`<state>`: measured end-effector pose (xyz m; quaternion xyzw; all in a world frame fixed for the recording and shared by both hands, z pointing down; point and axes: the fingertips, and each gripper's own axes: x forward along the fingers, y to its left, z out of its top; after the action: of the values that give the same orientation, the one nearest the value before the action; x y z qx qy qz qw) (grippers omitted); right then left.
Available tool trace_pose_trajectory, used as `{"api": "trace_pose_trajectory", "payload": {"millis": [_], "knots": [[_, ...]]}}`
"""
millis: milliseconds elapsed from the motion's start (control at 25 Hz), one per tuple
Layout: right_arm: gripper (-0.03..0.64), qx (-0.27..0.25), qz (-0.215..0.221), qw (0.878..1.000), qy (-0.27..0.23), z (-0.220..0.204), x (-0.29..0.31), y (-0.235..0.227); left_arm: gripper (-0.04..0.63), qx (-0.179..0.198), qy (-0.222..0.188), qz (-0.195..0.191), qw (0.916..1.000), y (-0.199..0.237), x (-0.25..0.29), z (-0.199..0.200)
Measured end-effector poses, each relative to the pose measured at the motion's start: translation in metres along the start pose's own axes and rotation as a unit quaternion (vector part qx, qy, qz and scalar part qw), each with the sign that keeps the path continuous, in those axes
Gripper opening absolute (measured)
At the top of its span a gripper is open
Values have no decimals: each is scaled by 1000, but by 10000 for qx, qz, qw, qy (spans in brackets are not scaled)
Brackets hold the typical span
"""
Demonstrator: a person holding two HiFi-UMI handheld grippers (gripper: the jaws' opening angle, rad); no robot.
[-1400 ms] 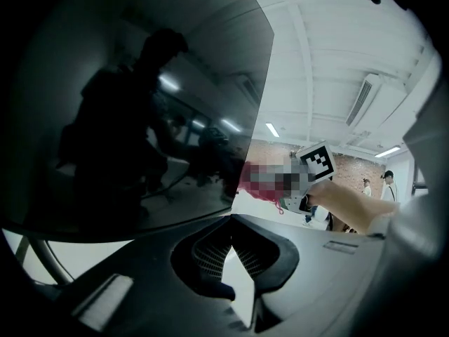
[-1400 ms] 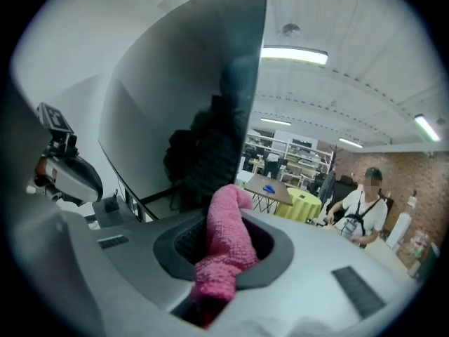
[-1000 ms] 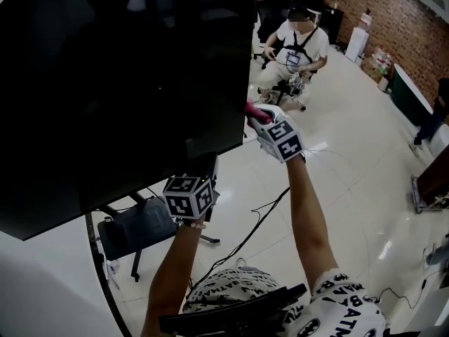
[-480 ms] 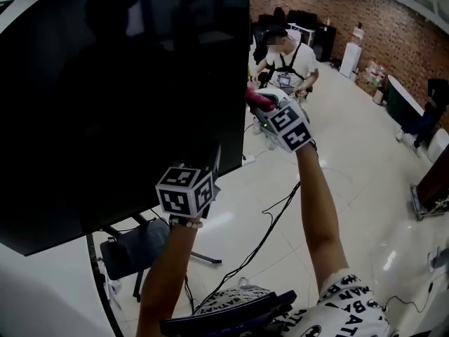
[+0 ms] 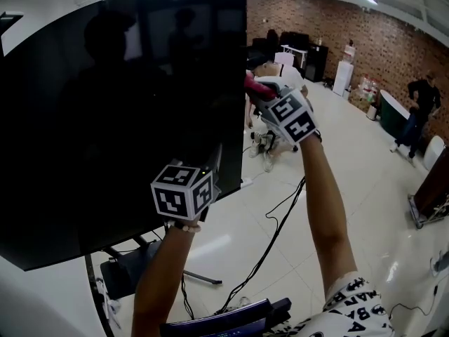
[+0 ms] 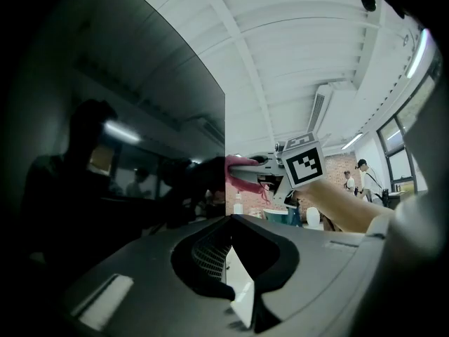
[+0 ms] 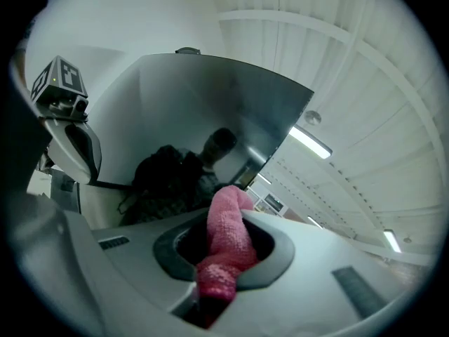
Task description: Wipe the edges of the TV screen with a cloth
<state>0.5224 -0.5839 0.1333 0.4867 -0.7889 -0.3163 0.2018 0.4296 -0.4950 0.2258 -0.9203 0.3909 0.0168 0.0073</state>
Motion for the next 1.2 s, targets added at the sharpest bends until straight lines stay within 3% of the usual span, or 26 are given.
{"api": "trace_pose_trajectory", "payload": {"millis": [560, 960, 1200], "knots": [[75, -757, -510, 9958, 30, 94, 0, -106, 1, 593, -400, -134, 9973, -3, 5, 113], [75, -973, -756, 9923, -162, 155, -9, -162, 1, 744, -463, 13, 9961, 2, -11, 119], [75, -458, -706, 9947, -591, 185, -20, -182, 0, 737, -460, 63, 9962, 8, -15, 117]]}}
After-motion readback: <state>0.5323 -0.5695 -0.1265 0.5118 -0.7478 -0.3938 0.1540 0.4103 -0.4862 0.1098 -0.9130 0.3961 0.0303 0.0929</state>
